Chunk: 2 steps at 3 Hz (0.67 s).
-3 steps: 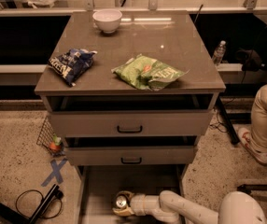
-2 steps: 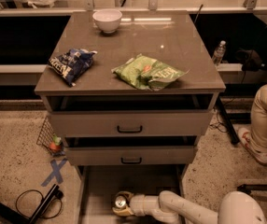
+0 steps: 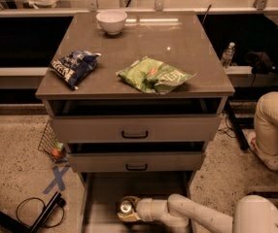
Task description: Pick green can from bottom drawer and place on counter
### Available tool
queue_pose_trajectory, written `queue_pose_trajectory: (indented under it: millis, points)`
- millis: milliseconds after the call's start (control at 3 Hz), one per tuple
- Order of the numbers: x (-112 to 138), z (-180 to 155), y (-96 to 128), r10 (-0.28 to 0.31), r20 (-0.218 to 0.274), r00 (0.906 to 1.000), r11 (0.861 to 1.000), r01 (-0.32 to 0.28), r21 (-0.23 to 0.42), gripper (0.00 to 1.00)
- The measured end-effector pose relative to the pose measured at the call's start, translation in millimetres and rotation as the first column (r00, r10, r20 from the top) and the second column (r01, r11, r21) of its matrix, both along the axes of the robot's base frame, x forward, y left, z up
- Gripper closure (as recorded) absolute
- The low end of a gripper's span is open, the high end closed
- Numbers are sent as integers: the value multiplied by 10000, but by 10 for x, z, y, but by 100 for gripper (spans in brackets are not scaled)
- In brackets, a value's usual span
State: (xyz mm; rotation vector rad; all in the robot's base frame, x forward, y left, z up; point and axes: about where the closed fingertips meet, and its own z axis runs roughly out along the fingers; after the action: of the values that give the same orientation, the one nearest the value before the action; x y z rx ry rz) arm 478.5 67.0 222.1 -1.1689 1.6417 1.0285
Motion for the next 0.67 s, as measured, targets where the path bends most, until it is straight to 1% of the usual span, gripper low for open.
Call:
queue_pose_trajectory:
  millis: [333, 667]
  points:
    - [2, 563, -145, -214, -246, 9995, 9993, 221, 301, 100]
    - [-100, 1227, -278, -358, -245, 9991, 9985, 368, 403, 100]
